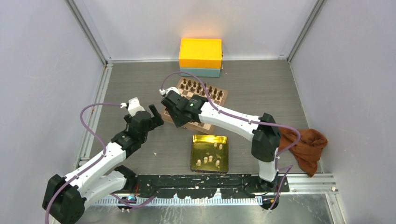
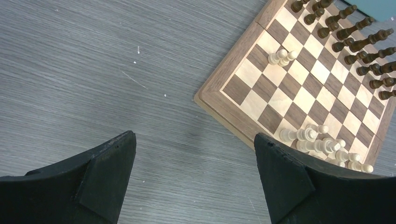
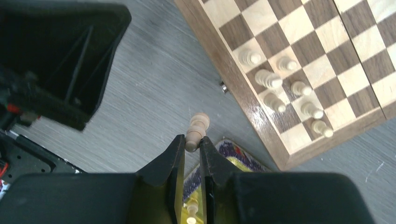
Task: Set up the chess pieces on the board
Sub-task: Place the chess piece on the chessboard.
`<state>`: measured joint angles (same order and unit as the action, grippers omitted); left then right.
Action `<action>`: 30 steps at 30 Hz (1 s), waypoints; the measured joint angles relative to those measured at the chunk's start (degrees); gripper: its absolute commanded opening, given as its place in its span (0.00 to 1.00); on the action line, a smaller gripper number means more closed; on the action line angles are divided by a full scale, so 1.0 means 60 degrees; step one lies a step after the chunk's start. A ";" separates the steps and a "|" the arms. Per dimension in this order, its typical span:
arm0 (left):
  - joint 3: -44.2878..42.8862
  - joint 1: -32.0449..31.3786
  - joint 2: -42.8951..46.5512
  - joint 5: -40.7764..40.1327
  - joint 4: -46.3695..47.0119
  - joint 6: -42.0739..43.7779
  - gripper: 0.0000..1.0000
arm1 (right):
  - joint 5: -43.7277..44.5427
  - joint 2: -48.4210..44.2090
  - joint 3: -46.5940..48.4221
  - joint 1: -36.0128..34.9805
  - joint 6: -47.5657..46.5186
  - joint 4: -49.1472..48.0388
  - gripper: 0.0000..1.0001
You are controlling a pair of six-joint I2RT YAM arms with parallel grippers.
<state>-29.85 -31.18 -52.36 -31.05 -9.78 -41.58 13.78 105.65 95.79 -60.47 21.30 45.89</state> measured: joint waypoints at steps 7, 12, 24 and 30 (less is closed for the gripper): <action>0.0091 0.0000 0.0277 -0.0025 -0.0208 -0.0011 0.97 | -0.0324 0.1348 0.1483 0.0233 -0.0302 0.0288 0.01; 0.0149 0.0000 0.0506 -0.0076 -0.0277 -0.0015 0.97 | -0.0528 0.2127 0.2175 0.0437 -0.0474 0.0557 0.01; 0.0211 0.0000 0.0597 -0.0076 -0.0277 -0.0007 0.98 | -0.0867 0.3388 0.3417 0.1002 -0.0783 0.0969 0.01; 0.0215 0.0000 0.0612 -0.0109 -0.0273 0.0004 0.98 | -0.1042 0.3752 0.3672 0.1282 -0.0841 0.1013 0.01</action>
<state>-28.56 -31.18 -48.69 -31.70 -11.42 -41.56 7.53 128.16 117.82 -52.77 16.25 51.96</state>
